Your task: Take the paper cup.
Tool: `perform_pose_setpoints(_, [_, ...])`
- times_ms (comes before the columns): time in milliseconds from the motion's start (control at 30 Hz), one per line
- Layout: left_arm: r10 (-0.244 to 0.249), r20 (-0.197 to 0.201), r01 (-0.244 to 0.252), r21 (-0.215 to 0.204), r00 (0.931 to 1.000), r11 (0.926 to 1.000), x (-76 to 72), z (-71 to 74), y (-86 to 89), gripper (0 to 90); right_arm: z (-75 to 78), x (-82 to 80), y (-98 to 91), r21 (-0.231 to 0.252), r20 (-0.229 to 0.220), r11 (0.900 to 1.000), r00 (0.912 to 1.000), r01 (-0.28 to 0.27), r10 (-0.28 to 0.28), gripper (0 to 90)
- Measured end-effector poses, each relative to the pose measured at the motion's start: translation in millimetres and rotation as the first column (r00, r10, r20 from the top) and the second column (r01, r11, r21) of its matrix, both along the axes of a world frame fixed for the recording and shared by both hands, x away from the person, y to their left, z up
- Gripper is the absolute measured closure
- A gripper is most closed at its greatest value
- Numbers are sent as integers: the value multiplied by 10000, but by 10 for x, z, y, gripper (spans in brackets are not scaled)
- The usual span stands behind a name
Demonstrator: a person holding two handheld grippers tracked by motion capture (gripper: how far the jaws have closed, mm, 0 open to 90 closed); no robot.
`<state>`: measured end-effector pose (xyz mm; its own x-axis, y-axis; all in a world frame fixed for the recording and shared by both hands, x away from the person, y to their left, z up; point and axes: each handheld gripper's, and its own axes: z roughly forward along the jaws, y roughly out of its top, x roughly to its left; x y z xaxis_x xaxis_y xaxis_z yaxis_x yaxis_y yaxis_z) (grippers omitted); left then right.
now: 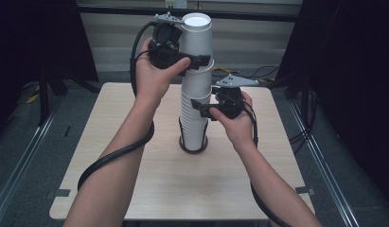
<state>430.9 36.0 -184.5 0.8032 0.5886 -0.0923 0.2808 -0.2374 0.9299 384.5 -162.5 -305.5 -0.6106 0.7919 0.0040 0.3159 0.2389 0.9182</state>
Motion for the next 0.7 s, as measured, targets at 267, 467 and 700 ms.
perform_pose_setpoints(267, [-4,103,4,-46,9999,10000,-38,39,4,139,1,-6,1,-60,24,10000,10000,0,0,167])
perform_pose_setpoints(467, [18,186,-16,-139,9998,9999,-55,80,40,142,13,-14,-9,-74,45,10000,10000,15,-15,167])
perform_pose_setpoints(700, [115,247,-105,-391,9996,9992,-72,111,77,140,8,-18,-29,-39,25,10000,10000,42,-42,165])
